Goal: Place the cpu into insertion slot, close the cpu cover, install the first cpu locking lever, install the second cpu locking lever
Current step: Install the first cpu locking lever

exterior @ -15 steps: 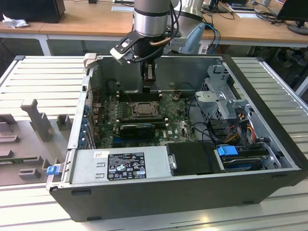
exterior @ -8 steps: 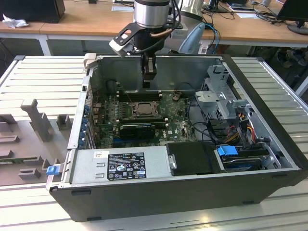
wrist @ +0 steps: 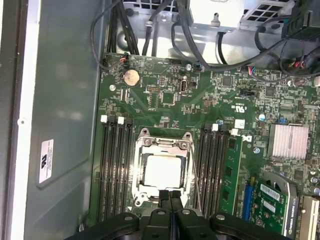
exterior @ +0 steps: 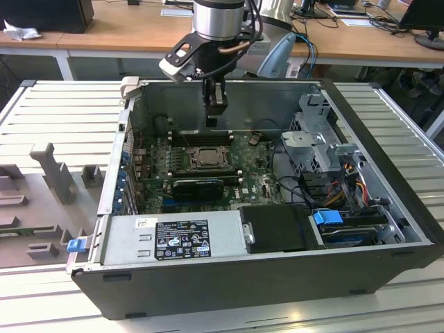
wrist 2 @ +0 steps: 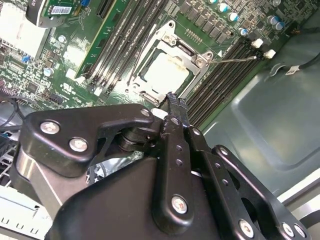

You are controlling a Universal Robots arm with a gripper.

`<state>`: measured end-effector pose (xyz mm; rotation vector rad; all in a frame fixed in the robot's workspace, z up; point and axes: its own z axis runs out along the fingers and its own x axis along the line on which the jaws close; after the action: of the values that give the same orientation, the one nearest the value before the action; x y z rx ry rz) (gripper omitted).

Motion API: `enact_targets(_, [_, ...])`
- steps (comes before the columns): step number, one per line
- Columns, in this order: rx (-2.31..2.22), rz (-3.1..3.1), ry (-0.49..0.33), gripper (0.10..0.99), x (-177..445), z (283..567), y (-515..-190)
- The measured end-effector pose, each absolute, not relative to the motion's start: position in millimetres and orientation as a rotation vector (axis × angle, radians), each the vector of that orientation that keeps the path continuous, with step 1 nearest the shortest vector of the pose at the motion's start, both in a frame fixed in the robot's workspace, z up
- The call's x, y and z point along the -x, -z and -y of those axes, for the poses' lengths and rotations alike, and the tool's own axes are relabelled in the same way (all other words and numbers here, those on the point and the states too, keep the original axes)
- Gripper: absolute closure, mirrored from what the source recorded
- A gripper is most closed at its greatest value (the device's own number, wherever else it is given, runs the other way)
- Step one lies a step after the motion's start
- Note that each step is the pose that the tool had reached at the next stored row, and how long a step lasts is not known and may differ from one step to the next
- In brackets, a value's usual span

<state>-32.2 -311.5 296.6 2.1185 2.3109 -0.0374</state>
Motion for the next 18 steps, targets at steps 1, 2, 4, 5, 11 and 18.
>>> enact_targets(1, [-2.110, -2.318, 0.037, 0.980, 32.2, 311.5, -296.6])
enact_targets(2, [-2.104, -2.324, 0.037, 0.980, 32.2, 311.5, -296.6])
enact_targets(4, [-2.097, -2.330, 0.037, 0.980, 32.2, 311.5, -296.6])
enact_targets(5, [-2.091, -2.335, 0.037, 0.980, 32.2, 311.5, -296.6])
enact_targets(11, [-2.064, -2.359, 0.037, 0.980, 32.2, 311.5, -296.6])
enact_targets(18, [-2.036, -2.383, 0.037, 0.980, 32.2, 311.5, -296.6])
